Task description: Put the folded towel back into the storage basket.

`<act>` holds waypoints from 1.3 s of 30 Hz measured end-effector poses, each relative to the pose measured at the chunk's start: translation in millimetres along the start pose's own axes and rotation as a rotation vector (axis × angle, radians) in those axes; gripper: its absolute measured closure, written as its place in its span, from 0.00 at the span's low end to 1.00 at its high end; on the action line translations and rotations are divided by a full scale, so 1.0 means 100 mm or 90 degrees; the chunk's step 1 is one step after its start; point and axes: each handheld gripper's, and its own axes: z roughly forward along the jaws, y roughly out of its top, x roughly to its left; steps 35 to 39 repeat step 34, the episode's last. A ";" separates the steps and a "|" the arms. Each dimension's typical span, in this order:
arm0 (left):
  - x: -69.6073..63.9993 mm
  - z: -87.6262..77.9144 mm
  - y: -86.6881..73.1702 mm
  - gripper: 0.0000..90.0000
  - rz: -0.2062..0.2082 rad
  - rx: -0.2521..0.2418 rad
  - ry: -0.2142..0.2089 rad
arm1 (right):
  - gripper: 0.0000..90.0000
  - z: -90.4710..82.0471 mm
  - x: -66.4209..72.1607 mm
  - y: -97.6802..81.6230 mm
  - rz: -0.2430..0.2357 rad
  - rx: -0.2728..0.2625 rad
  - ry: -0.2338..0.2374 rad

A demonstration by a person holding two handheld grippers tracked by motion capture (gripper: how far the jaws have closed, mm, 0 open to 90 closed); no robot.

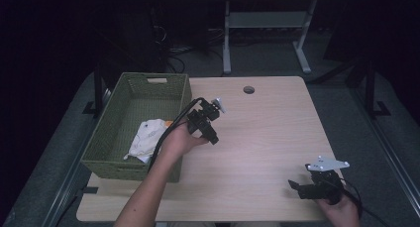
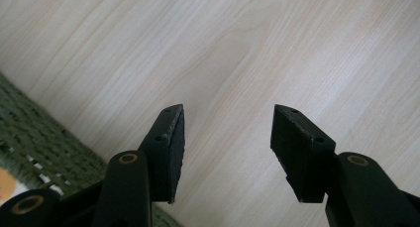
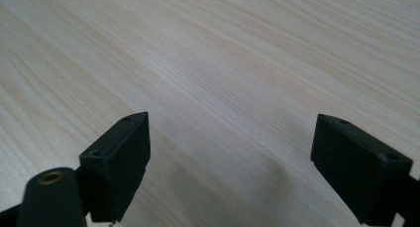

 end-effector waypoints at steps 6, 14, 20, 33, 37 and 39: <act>-0.08 0.08 0.05 0.52 0.005 0.002 -0.005 | 0.17 0.00 0.00 0.00 0.000 0.000 0.000; -0.12 0.15 0.08 0.51 0.004 0.002 -0.012 | 0.17 0.00 0.00 0.00 -0.003 0.001 0.000; -0.16 0.22 0.07 0.51 -0.001 -0.003 -0.014 | 0.17 0.00 0.00 0.00 -0.001 0.001 0.001; -0.30 0.38 0.11 0.48 0.015 0.002 -0.026 | 0.17 0.01 0.00 0.00 -0.002 0.001 0.000; -0.30 0.38 0.11 0.48 0.015 0.002 -0.026 | 0.17 0.01 -0.01 0.00 -0.003 0.001 0.000; -0.30 0.38 0.11 0.48 0.015 0.002 -0.026 | 0.17 0.01 -0.01 0.00 -0.003 0.001 0.000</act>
